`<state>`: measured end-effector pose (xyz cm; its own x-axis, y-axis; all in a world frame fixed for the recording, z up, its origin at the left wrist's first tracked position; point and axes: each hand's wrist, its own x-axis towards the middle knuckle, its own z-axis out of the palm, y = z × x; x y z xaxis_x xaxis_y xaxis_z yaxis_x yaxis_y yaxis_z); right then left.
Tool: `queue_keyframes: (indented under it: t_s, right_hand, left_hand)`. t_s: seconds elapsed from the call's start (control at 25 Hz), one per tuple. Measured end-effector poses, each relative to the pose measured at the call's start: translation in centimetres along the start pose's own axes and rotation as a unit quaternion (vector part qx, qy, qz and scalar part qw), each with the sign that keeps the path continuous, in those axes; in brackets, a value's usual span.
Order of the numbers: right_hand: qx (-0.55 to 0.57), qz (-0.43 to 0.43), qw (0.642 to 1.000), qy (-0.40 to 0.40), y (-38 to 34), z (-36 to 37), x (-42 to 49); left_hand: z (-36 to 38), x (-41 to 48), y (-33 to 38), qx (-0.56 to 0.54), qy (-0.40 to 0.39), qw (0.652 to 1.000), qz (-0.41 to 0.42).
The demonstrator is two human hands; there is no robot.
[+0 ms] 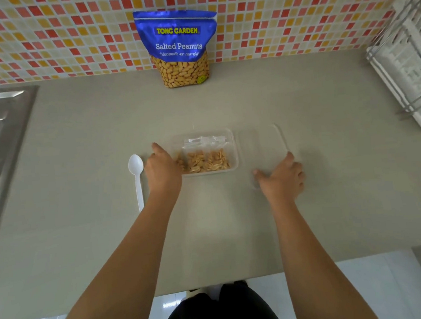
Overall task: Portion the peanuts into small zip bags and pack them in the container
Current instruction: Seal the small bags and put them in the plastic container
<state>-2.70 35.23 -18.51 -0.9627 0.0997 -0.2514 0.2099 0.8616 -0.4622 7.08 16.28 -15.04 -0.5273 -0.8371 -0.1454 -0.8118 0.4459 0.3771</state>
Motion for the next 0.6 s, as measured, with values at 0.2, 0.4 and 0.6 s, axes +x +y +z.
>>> queue_keyframes:
  t_s: [0.2,0.4,0.6]
  right_hand:
    - [0.114,-0.053,0.988,0.088,1.3,-0.7,1.6]
    - [0.485,0.01,0.866,0.121,1.4,-0.7,2.6]
    - [0.636,0.007,0.763,0.115,-1.6,-2.7,1.8]
  left_hand:
    - [-0.4,-0.1,-0.7,-0.049,0.001,0.999,-0.012]
    - [-0.8,0.2,-1.1,-0.065,-0.011,0.998,-0.017]
    - [-1.0,0.2,-1.4,-0.133,-0.022,0.991,-0.027]
